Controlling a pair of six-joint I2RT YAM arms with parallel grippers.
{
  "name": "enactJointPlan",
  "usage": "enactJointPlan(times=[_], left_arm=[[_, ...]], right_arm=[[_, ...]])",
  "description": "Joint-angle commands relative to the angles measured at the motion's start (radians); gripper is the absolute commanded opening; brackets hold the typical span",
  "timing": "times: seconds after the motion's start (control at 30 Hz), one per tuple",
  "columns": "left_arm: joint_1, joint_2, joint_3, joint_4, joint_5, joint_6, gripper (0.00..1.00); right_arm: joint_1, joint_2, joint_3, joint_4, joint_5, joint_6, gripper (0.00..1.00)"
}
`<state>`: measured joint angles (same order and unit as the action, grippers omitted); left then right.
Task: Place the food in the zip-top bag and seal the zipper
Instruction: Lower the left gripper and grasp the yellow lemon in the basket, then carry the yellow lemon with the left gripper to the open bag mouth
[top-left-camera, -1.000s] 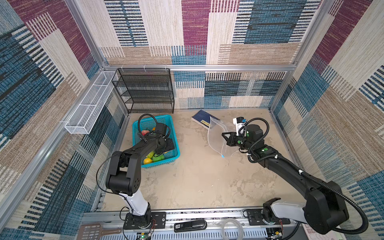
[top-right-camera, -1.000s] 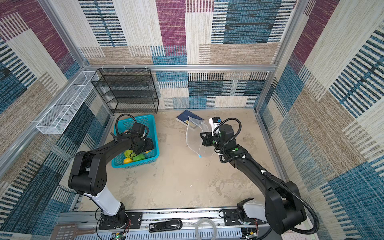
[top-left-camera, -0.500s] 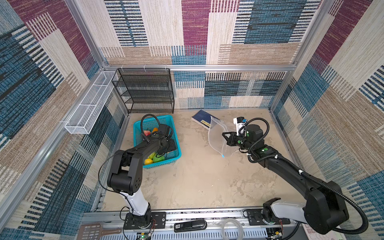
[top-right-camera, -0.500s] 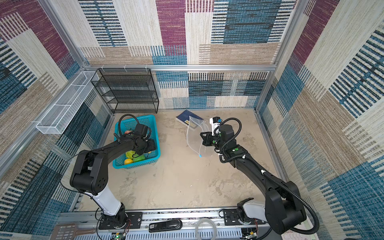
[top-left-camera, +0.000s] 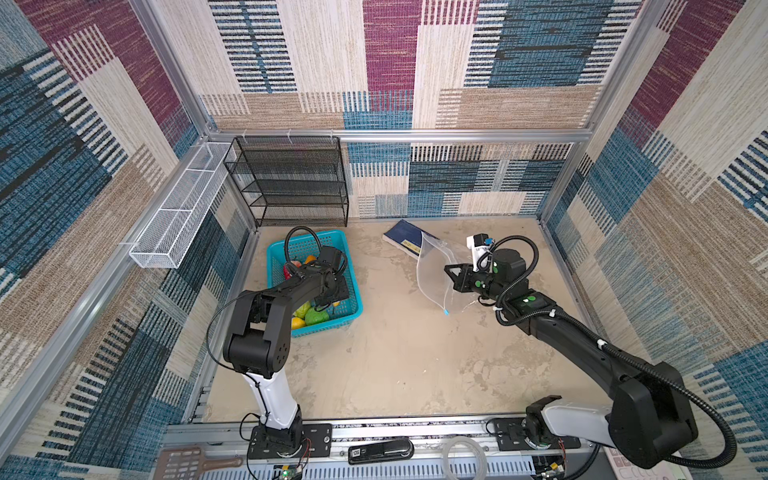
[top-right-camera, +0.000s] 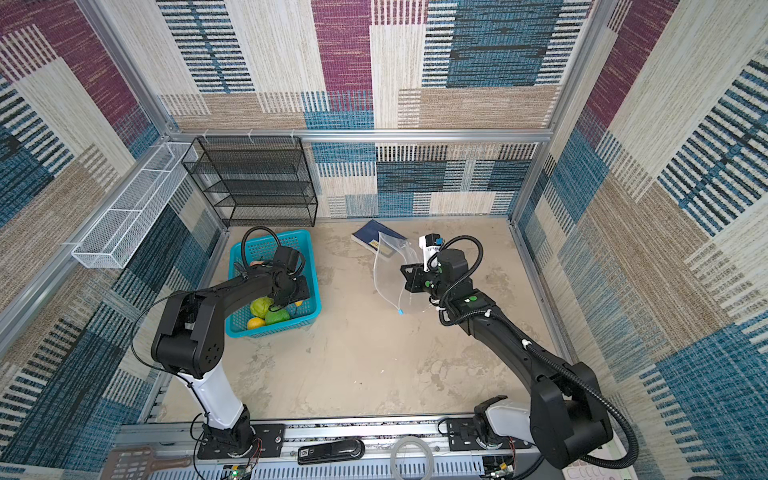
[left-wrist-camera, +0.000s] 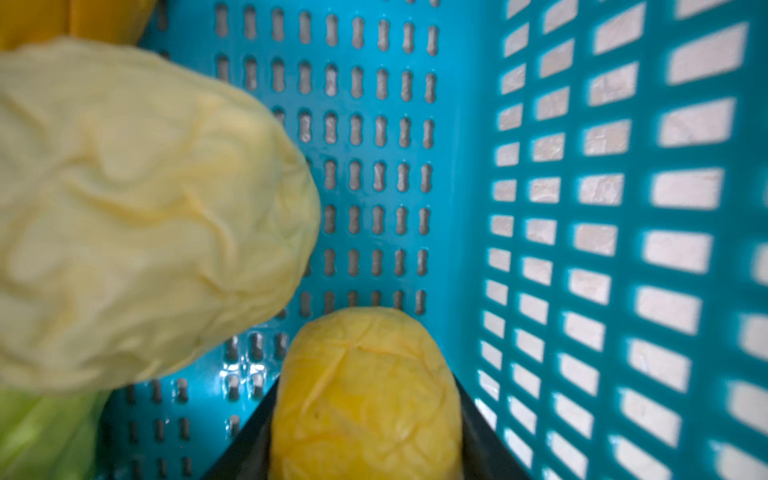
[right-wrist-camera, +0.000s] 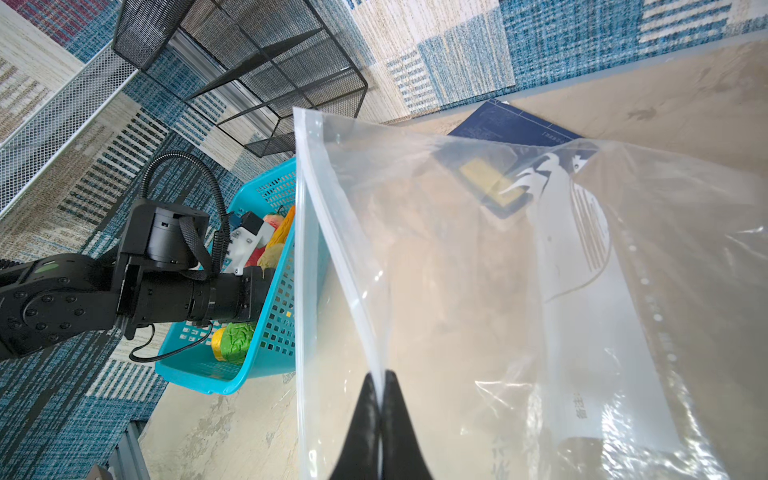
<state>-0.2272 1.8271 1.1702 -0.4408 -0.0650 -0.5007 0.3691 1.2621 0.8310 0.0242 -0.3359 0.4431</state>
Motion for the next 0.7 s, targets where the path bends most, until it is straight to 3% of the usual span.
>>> enactJointPlan(times=[0.0, 0.17, 0.4, 0.67], left_arm=[[0.000, -0.017, -0.003, 0.013, -0.005, 0.021, 0.43], [-0.001, -0.097, -0.040, 0.011, 0.015, 0.014, 0.43], [-0.018, -0.327, -0.124, 0.007, 0.125, -0.001, 0.43], [-0.135, -0.540, -0.145, 0.109, 0.286, -0.094, 0.43]], right_arm=[[0.001, 0.000, 0.005, 0.011, 0.004, -0.003, 0.00], [0.001, 0.001, 0.005, 0.012, 0.004, -0.006, 0.00], [0.001, 0.011, 0.010, 0.018, 0.000, -0.004, 0.00], [0.001, 0.030, 0.011, 0.038, -0.028, 0.012, 0.00]])
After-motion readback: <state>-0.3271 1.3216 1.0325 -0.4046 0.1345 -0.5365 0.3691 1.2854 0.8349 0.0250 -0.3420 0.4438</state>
